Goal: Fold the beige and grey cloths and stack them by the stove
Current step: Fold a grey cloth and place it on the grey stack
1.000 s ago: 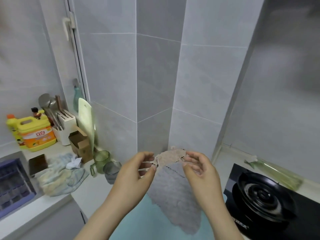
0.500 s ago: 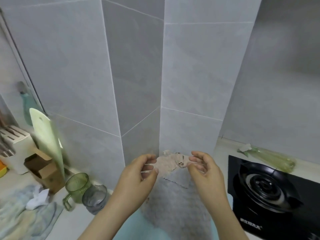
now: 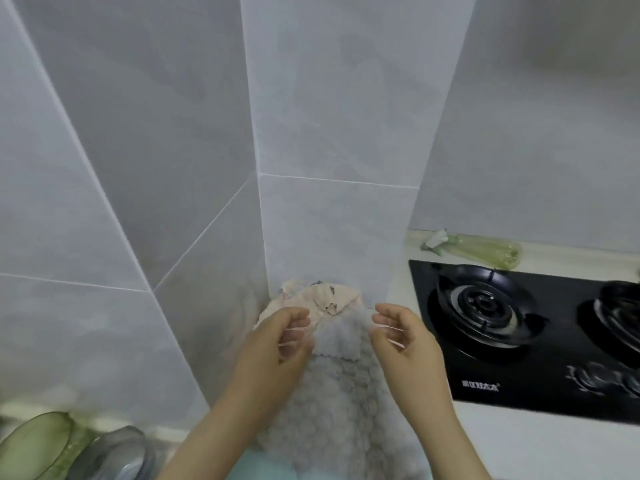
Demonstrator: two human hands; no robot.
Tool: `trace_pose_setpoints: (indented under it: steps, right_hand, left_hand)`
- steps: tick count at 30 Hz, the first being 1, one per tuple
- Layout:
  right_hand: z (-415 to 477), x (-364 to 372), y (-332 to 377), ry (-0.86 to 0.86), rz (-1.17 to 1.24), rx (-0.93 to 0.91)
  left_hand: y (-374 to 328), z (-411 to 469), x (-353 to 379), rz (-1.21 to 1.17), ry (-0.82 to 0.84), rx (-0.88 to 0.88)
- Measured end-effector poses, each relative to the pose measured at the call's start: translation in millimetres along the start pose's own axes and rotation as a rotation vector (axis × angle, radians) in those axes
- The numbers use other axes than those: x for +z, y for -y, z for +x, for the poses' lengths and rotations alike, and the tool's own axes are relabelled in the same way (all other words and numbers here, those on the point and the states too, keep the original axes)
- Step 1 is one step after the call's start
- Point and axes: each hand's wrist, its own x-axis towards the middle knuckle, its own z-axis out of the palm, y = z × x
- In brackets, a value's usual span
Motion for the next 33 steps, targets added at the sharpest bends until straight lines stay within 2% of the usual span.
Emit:
trace_pose_setpoints:
  steps: [7,12,18,25,29,33]
  right_hand:
    - [-4.3,21.9,-51.4,-0.12,-0.017,-0.007]
    - [6.8,30.1,-82.0,-0.209,-0.026,-0.104]
    - [21.7,32.4,-91.5,-0.29,-0.026,-0.291]
    - [8.8,35.0,-89.1,-0.261,-0.066,-0.398]
    - [7.2,32.6,-88.3,-0.232,-0.1,-0.391]
    - [11.0,21.9,-83.7,-0.208,-0.157,-0.421]
  left_hand:
    - [62.3,13.3,26.6,-0.033,0.062,0.104]
    - [88.9,26.2,54.4,-0.062,0.032,0.245]
    - [115.8,43.4,79.7,0.123,-0.017,0.476]
    - [137.8,49.7,92.9,0.311,-0.134,0.579]
    - [135.7,51.5,91.8,0.287,-0.187,0.592]
    - [127.7,47.8,87.1,0.16,-0.227,0.604]
